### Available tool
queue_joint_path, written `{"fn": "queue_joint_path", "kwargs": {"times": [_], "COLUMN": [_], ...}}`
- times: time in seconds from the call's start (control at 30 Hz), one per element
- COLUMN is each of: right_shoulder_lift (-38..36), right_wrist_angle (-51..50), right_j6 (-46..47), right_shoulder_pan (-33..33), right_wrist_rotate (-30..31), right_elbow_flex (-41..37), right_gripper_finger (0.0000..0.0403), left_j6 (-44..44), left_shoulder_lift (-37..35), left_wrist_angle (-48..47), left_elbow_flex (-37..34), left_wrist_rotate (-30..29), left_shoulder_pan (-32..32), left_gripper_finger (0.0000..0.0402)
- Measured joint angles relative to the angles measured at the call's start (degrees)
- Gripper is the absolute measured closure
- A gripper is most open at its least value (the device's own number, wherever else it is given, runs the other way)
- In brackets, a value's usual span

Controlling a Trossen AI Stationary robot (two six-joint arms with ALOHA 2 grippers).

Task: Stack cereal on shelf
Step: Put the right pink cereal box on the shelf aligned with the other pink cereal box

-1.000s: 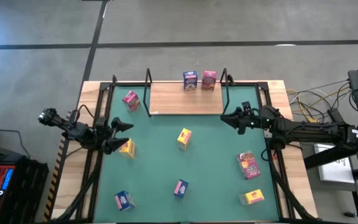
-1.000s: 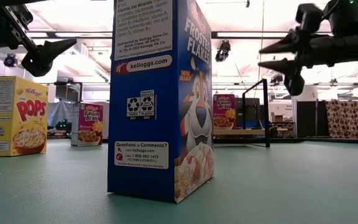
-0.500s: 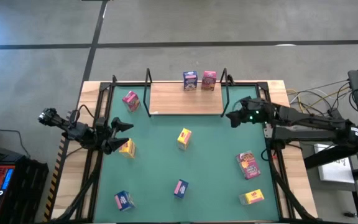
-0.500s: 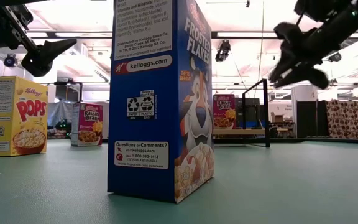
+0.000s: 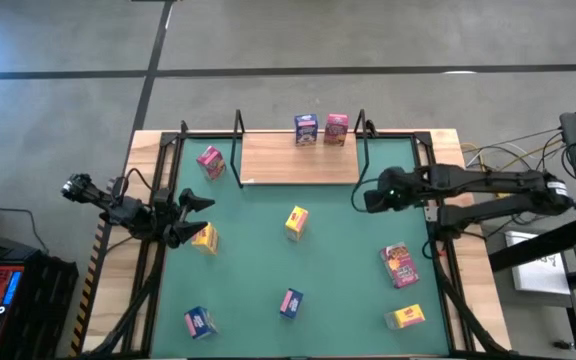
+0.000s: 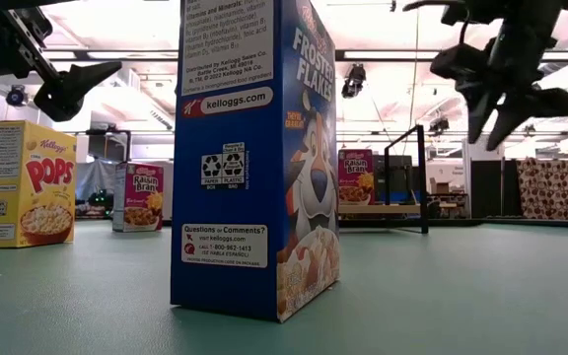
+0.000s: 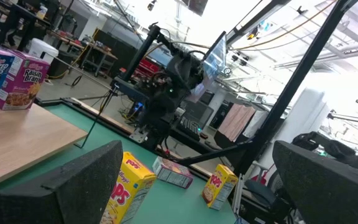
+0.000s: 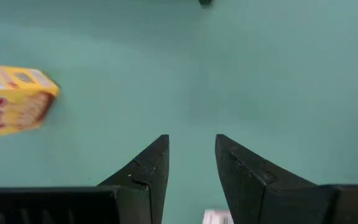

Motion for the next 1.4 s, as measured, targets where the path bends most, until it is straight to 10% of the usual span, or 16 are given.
{"fn": "queue_joint_path", "kwargs": {"times": [0.9,1.4], "right_shoulder_lift": [19.2,22.6], "right_wrist_angle": [-15.2,-13.6], "right_j6": [17.7,49.4], "right_shoulder_pan": [23.5,37.5], "right_wrist_rotate": [-3.2,-3.2], "right_elbow_flex": [10.3,10.9], "right_gripper_finger": [0.0284,0.0258], "left_j6": [0.0,0.0], "left_shoulder_lift": [0.0,0.0], "left_wrist_angle": [0.0,0.0], "left_elbow_flex": [0.0,0.0], "left_wrist_rotate": [0.0,0.0], "left_shoulder_pan": [0.0,0.0], "left_gripper_finger": [0.0003,0.0003]}}
